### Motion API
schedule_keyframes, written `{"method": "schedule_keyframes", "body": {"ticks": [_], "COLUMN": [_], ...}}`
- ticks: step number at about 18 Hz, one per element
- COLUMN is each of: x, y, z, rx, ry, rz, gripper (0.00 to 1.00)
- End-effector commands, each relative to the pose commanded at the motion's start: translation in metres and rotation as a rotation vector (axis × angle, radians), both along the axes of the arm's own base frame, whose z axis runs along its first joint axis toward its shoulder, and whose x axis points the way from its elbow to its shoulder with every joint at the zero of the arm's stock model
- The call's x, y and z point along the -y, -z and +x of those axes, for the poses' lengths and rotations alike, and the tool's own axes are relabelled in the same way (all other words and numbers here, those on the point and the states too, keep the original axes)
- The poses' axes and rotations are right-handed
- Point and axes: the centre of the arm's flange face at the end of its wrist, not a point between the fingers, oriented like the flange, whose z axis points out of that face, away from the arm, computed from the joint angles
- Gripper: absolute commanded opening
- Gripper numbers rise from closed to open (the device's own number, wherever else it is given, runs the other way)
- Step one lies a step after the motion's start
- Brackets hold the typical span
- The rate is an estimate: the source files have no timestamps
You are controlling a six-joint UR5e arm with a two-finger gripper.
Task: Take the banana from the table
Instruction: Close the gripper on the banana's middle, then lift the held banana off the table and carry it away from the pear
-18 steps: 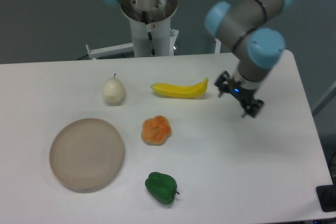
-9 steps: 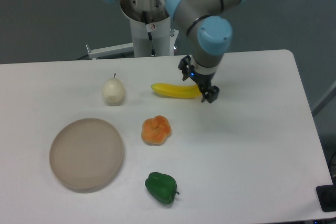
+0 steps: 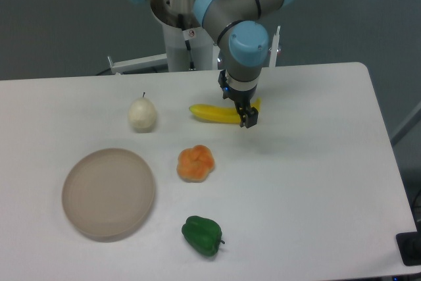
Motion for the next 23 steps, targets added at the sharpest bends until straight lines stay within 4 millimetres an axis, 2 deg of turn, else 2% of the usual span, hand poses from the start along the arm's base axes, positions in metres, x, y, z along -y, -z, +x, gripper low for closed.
{"method": "schedule_keyframes", "body": {"ticks": [6, 7, 9, 11, 12, 13, 16, 17, 19, 22, 23], "x": [-0.005, -0.005, -0.004, -0.004, -0.006, -0.007, -0.011, -0.016, -0.012, -0.019, -0.024], "y": [0.026, 0.030, 0.032, 0.028, 0.024, 0.019, 0.004, -0.011, -0.034, -0.058, -0.071], "z": [-0.005, -0.005, -0.004, -0.006, -0.008, -0.010, -0.025, -0.037, -0.057, -0.074, -0.082], "rx": [0.020, 0.013, 0.013, 0.007, -0.002, -0.009, -0.033, -0.057, -0.085, -0.097, -0.108], "ry": [-0.002, -0.002, -0.004, -0.011, -0.012, -0.015, -0.015, -0.021, -0.055, -0.079, -0.087], "rz": [-0.019, -0.013, -0.015, -0.010, -0.003, 0.003, 0.025, 0.044, 0.079, 0.095, 0.104], "gripper": [0.99, 0.93, 0.73, 0.41, 0.31, 0.24, 0.23, 0.23, 0.23, 0.23, 0.23]}}
